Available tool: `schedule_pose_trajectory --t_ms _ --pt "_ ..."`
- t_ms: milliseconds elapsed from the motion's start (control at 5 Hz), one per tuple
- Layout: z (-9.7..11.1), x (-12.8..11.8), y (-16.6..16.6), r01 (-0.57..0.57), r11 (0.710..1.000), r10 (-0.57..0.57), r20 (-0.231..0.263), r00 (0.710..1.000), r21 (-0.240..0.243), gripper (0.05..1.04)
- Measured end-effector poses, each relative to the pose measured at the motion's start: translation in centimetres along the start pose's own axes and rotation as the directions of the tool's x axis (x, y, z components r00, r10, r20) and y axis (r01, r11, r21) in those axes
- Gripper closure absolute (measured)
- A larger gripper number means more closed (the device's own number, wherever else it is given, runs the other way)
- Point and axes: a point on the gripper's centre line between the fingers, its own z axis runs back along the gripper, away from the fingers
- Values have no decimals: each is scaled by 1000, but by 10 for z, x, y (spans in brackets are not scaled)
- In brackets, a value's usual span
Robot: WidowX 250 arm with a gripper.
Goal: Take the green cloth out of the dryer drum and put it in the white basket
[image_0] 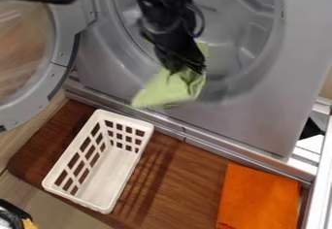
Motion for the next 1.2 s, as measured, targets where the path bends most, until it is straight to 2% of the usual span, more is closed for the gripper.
schedule_pose_trajectory --t_ms 200,400,600,800,1000,1200 --pt "21 -17 4 -31 999 31 -16 999 26 1033" --pt "29 -45 8 -73 995 76 -57 995 62 1033" --pt "23 -71 9 -133 989 139 -98 985 64 1033" --pt "18 -82 7 -134 988 142 -101 985 82 1033" --pt "2 -95 -1 -142 987 150 -129 980 69 1033" --pt "-23 -108 -8 -134 989 144 -192 971 65 1033"
